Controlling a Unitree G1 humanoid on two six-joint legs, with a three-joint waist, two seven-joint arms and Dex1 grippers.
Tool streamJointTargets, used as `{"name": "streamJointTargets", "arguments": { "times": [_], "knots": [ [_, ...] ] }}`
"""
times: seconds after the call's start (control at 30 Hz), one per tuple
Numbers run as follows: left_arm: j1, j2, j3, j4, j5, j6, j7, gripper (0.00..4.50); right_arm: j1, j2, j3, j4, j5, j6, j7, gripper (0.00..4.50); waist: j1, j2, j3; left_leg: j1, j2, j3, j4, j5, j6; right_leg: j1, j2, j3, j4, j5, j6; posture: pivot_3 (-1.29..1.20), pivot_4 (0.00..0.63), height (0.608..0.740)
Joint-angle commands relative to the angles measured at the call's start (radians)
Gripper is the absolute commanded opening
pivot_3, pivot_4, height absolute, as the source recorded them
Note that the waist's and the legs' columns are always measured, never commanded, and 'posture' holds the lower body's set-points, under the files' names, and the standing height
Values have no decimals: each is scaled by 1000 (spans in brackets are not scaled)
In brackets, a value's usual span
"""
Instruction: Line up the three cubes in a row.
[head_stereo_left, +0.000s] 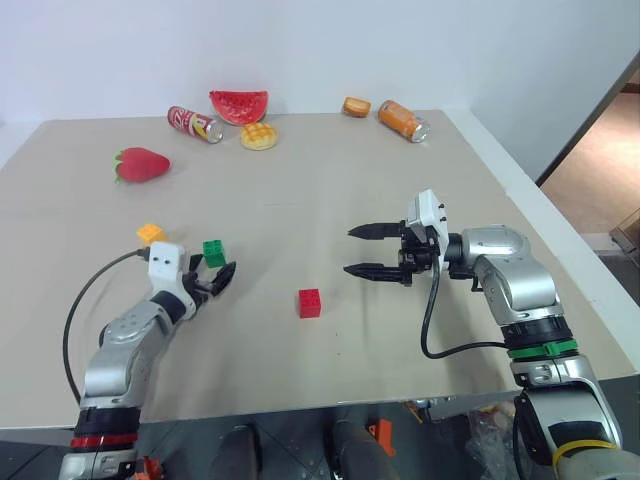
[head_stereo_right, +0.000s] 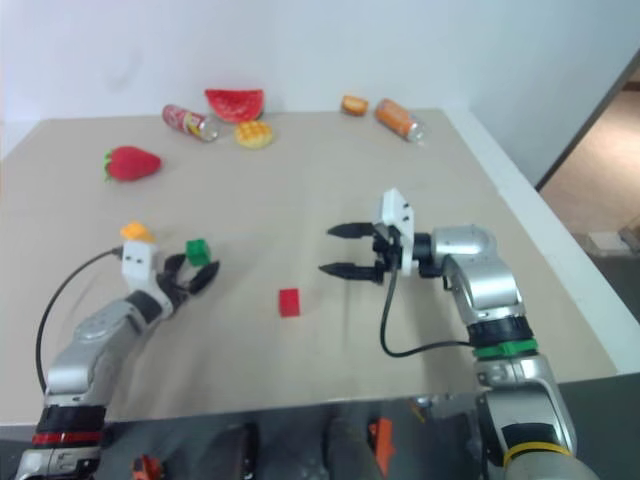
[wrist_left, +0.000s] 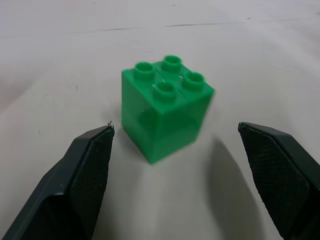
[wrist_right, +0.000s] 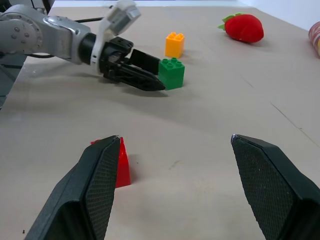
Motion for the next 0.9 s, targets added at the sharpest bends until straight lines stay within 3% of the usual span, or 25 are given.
{"name": "streamJointTargets", "arguments": {
  "times": [0.03,0.23,0.47,0.9],
  "knots": [
    [-51,6,0,-80,-12,69,38,4112,1,-13,-25,-41,19,-5,-10,3660,1,0,0,0,0,0,0,0,0,0,0,0,0,0,0,0,150,740],
    [-99,17,15,-125,15,145,106,4112,10,-3,-11,-29,11,-18,-20,3660,1,0,0,0,0,0,-1,0,0,0,0,0,0,0,1,0,150,740],
    [-45,33,13,-197,38,229,155,4112,3,1,-6,-18,14,-19,-16,3660,1,0,0,0,0,0,-1,0,0,0,0,0,0,0,1,0,150,740],
    [-59,15,-34,-182,54,243,163,4112,6,11,1,-15,10,-20,-16,3660,5,0,0,0,0,0,-1,0,0,0,0,0,0,0,1,0,150,740]
  ]
}}
